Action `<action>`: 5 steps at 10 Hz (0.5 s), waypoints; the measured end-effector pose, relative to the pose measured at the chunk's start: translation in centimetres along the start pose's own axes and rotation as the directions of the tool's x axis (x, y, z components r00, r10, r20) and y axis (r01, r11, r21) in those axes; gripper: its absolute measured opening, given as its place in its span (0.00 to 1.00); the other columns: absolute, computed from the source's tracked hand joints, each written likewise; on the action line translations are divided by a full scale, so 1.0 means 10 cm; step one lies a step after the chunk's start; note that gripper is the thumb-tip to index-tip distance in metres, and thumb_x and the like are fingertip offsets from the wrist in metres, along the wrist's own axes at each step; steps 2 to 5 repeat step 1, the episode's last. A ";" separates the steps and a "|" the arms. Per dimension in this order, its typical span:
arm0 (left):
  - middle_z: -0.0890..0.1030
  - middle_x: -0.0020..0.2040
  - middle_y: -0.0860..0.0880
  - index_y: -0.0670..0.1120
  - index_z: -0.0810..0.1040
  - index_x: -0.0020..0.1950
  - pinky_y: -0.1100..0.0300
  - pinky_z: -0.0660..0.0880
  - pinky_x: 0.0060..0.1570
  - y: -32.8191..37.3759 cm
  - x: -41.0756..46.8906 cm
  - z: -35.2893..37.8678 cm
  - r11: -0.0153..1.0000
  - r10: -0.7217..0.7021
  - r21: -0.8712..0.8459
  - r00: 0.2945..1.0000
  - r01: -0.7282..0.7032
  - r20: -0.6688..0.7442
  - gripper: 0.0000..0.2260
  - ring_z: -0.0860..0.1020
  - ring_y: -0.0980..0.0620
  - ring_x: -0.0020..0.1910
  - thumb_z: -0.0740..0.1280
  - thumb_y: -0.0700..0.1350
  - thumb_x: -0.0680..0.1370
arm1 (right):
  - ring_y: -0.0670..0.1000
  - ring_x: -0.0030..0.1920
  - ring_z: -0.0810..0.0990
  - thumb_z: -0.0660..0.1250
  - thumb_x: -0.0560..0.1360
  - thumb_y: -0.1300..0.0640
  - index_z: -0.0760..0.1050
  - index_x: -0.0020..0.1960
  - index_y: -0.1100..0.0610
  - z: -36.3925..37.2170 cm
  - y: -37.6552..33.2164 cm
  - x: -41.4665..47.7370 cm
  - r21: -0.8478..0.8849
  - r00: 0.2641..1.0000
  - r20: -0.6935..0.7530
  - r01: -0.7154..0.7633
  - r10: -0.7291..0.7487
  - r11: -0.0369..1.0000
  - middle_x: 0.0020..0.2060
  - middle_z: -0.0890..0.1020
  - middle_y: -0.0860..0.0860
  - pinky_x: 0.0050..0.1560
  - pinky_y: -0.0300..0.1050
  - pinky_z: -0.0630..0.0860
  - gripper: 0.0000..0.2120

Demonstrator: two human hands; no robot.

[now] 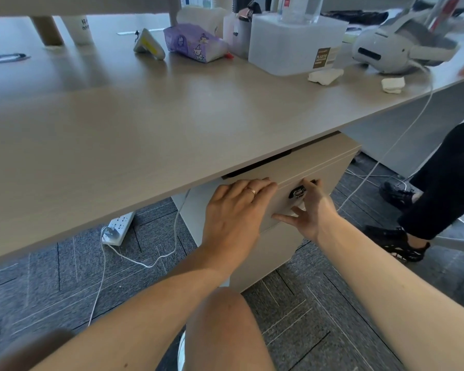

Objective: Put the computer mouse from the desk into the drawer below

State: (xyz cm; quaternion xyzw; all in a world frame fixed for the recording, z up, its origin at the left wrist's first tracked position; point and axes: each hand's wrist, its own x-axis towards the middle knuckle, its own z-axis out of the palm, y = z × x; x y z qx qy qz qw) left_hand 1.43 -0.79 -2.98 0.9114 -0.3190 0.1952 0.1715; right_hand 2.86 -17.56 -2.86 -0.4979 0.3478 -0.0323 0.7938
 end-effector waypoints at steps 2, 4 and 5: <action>0.79 0.69 0.55 0.51 0.76 0.70 0.54 0.72 0.60 0.02 -0.01 -0.04 1.000 -0.020 0.022 0.998 0.019 0.055 0.28 0.77 0.52 0.65 0.61 0.35 0.71 | 0.63 0.74 0.63 0.61 0.80 0.47 0.62 0.75 0.42 -0.11 -0.02 -0.02 -0.066 1.000 0.009 -0.024 0.024 0.998 0.78 0.60 0.52 0.43 0.66 0.81 0.24; 0.79 0.69 0.55 0.51 0.76 0.70 0.54 0.72 0.60 0.02 -0.01 -0.04 1.000 -0.020 0.022 0.998 0.019 0.055 0.28 0.77 0.52 0.65 0.61 0.35 0.71 | 0.63 0.74 0.63 0.61 0.80 0.47 0.62 0.75 0.42 -0.11 -0.02 -0.02 -0.066 1.000 0.009 -0.024 0.024 0.998 0.78 0.60 0.52 0.43 0.66 0.81 0.24; 0.79 0.69 0.55 0.51 0.76 0.70 0.54 0.72 0.60 0.02 -0.01 -0.04 1.000 -0.020 0.022 0.998 0.019 0.055 0.28 0.77 0.52 0.65 0.61 0.35 0.71 | 0.63 0.74 0.63 0.61 0.80 0.47 0.62 0.75 0.42 -0.11 -0.02 -0.02 -0.066 1.000 0.009 -0.024 0.024 0.998 0.78 0.60 0.52 0.43 0.66 0.81 0.24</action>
